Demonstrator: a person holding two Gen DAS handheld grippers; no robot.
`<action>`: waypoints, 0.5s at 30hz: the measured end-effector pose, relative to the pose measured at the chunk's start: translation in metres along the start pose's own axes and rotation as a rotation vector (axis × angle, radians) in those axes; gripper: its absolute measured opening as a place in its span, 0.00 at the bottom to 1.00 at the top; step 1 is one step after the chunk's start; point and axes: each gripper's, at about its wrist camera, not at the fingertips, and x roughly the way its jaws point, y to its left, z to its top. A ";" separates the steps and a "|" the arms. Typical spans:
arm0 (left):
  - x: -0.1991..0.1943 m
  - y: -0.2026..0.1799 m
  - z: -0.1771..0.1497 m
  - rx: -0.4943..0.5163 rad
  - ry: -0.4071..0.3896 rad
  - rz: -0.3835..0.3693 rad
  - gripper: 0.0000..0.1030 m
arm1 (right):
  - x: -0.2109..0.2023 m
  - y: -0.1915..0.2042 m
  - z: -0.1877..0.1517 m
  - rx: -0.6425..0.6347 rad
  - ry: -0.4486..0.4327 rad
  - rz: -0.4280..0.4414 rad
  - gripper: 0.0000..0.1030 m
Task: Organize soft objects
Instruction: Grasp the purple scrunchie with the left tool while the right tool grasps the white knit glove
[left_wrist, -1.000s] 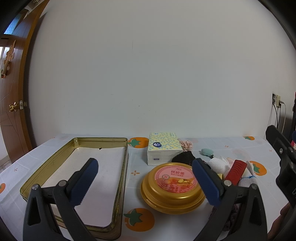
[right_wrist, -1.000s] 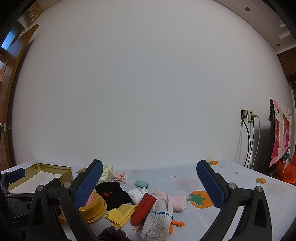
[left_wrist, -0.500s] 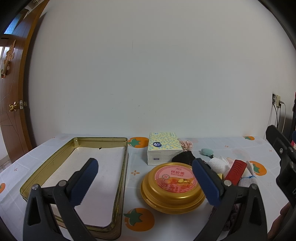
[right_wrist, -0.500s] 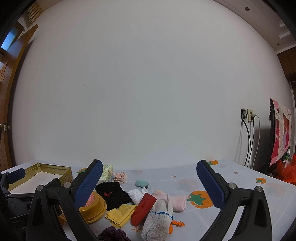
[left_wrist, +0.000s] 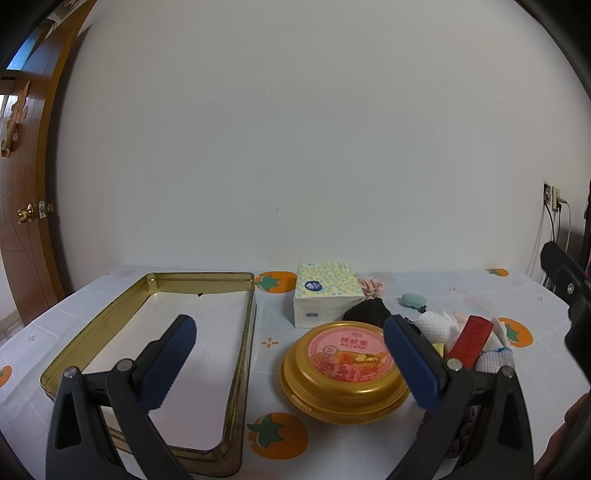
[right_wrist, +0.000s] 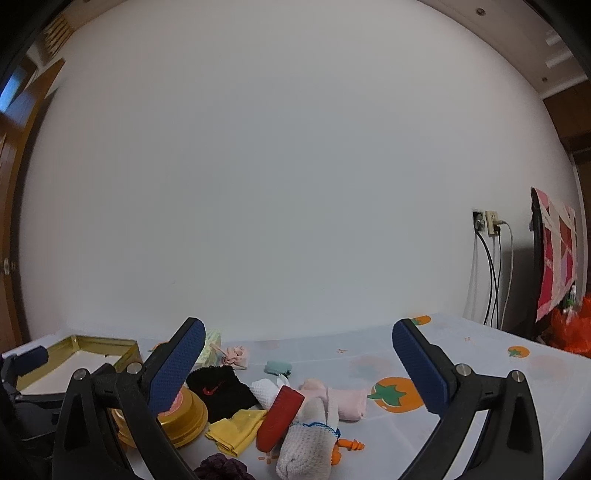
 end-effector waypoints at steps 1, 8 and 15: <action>0.001 -0.001 -0.001 0.001 0.001 -0.004 1.00 | 0.000 -0.002 0.000 0.008 -0.001 0.000 1.00; -0.007 -0.009 -0.010 0.016 0.025 -0.043 1.00 | 0.009 -0.019 0.002 -0.075 0.018 -0.035 1.00; -0.026 -0.032 -0.015 0.077 0.053 -0.164 0.99 | 0.036 -0.068 0.004 -0.009 0.091 -0.114 0.99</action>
